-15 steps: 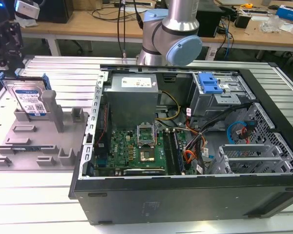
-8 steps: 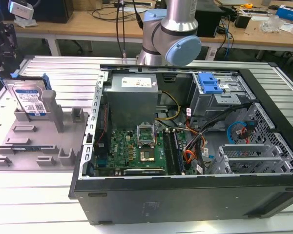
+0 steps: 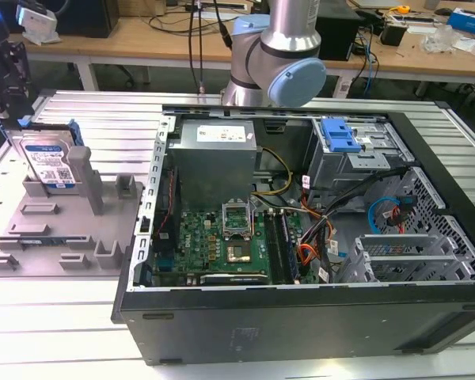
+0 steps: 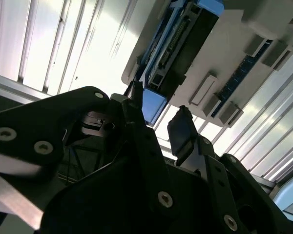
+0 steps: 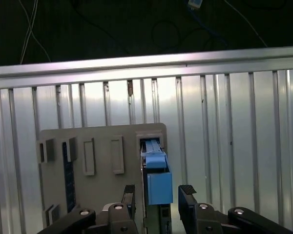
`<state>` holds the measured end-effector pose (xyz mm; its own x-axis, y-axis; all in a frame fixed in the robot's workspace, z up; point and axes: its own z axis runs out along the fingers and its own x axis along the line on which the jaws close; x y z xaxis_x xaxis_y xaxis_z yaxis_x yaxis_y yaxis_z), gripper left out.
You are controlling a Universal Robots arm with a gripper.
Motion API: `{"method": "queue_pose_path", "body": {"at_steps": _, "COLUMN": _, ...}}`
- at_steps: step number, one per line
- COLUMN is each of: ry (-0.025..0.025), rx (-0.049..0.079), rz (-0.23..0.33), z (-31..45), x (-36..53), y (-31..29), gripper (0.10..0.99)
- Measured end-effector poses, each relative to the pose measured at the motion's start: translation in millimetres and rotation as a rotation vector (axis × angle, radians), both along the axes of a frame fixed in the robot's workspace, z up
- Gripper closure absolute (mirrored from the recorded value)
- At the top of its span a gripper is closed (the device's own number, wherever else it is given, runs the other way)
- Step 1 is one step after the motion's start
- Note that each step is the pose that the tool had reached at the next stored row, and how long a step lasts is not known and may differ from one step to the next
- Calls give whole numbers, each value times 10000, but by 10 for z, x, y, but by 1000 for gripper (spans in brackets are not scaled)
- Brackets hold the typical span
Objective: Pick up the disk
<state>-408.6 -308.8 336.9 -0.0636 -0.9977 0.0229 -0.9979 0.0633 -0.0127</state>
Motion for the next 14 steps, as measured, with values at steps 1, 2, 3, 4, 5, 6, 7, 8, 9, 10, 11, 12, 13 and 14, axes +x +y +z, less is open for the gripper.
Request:
{"method": "queue_pose_path", "body": {"at_steps": 1, "ry": 1, "rx": 0, "rz": 0, "z": -7, "x": 0, "y": 0, "gripper": 604}}
{"method": "queue_pose_path", "body": {"at_steps": 2, "ry": 0, "rx": -1, "rz": 0, "z": -19, "x": 0, "y": 0, "gripper": 604}}
{"method": "queue_pose_path", "body": {"at_steps": 3, "ry": 0, "rx": -1, "rz": 0, "z": -26, "x": 0, "y": 0, "gripper": 604}}
{"method": "queue_pose_path", "body": {"at_steps": 4, "ry": 1, "rx": -1, "rz": 0, "z": -34, "x": 0, "y": 0, "gripper": 604}}
{"method": "queue_pose_path", "body": {"at_steps": 5, "ry": 1, "rx": -1, "rz": 1, "z": -48, "x": 0, "y": 0, "gripper": 604}}
{"method": "queue_pose_path", "body": {"at_steps": 6, "ry": 0, "rx": 0, "rz": 3, "z": -68, "x": 0, "y": 0, "gripper": 604}}
{"method": "queue_pose_path", "body": {"at_steps": 7, "ry": 0, "rx": 0, "rz": 4, "z": -79, "x": 0, "y": 0, "gripper": 604}}
{"method": "queue_pose_path", "body": {"at_steps": 8, "ry": 0, "rx": 0, "rz": 4, "z": -90, "x": 0, "y": 0, "gripper": 604}}
{"method": "queue_pose_path", "body": {"at_steps": 9, "ry": 0, "rx": 0, "rz": 6, "z": -106, "x": 0, "y": 0, "gripper": 604}}
{"method": "queue_pose_path", "body": {"at_steps": 10, "ry": 0, "rx": 0, "rz": 8, "z": -119, "x": 0, "y": 0, "gripper": 604}}
{"method": "queue_pose_path", "body": {"at_steps": 11, "ry": 0, "rx": 0, "rz": 11, "z": -132, "x": 0, "y": 0, "gripper": 604}}
{"method": "queue_pose_path", "body": {"at_steps": 12, "ry": 0, "rx": 0, "rz": 12, "z": -141, "x": 0, "y": 0, "gripper": 604}}
{"method": "queue_pose_path", "body": {"at_steps": 13, "ry": 1, "rx": 0, "rz": 14, "z": -149, "x": 0, "y": 0, "gripper": 604}}
{"method": "queue_pose_path", "body": {"at_steps": 14, "ry": 0, "rx": -1, "rz": 16, "z": -159, "x": 0, "y": 0, "gripper": 604}}
